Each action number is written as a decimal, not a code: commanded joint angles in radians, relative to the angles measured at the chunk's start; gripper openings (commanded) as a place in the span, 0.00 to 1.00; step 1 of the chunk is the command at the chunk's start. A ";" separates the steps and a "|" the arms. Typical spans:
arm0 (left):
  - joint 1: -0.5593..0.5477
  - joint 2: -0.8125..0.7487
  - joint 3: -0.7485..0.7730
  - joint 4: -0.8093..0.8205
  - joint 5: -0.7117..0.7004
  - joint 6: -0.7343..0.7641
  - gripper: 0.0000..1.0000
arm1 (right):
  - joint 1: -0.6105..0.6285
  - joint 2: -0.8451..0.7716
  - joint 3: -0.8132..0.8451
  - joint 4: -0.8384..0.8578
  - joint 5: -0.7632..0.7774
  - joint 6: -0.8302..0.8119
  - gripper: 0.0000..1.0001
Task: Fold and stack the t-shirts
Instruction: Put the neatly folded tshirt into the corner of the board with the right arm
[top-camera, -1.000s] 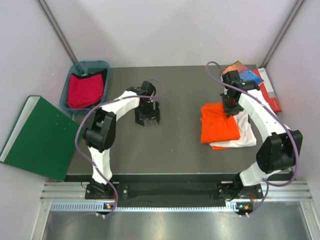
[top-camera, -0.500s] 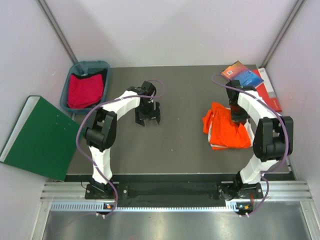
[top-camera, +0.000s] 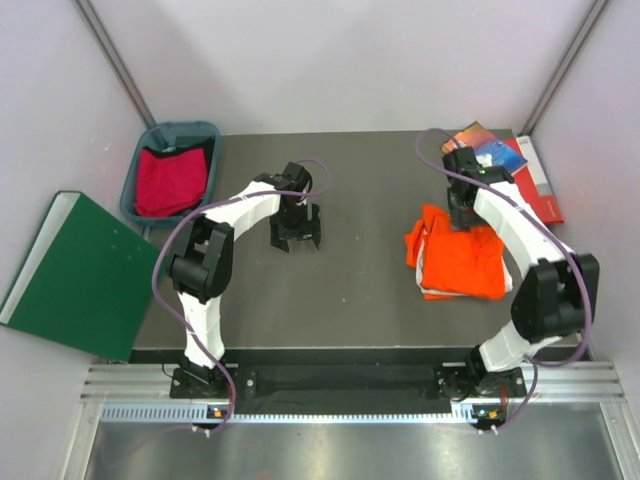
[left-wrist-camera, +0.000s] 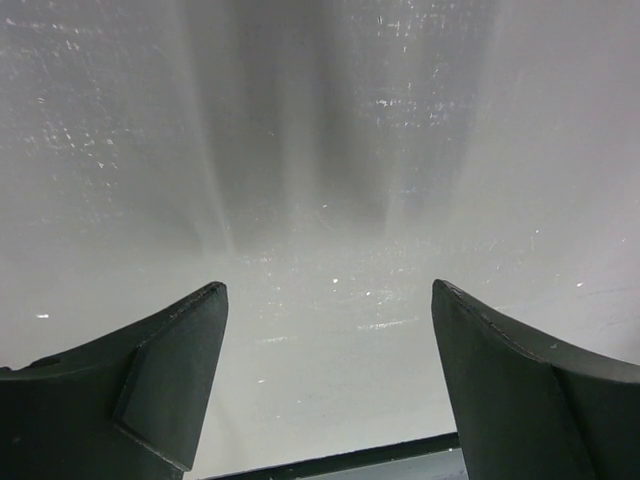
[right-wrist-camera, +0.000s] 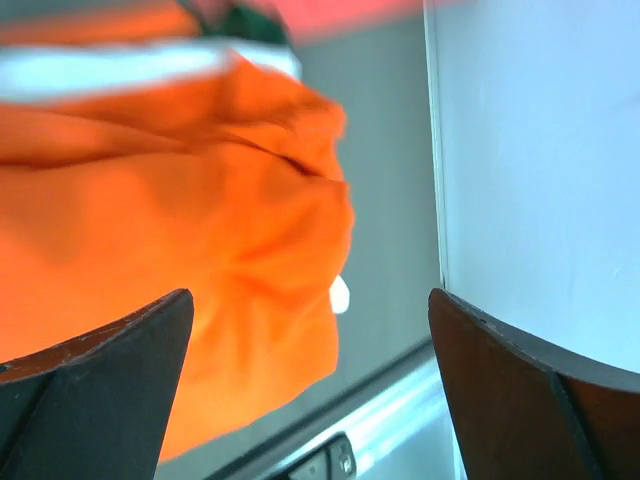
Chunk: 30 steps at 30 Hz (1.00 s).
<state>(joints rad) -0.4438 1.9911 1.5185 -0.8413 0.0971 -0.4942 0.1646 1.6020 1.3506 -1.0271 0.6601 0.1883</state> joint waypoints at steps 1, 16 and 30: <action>-0.001 -0.006 -0.008 0.005 0.016 0.011 0.88 | 0.193 -0.120 0.119 0.035 0.056 -0.047 1.00; -0.001 -0.028 -0.024 -0.013 -0.031 0.013 0.99 | 0.349 0.085 -0.039 0.235 -0.550 0.030 0.00; -0.001 -0.043 -0.041 -0.025 -0.057 0.028 0.99 | 0.342 0.303 -0.082 0.308 -0.599 0.051 0.00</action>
<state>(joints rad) -0.4438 1.9907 1.4902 -0.8474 0.0574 -0.4824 0.5064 1.8641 1.2766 -0.7418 0.0406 0.2108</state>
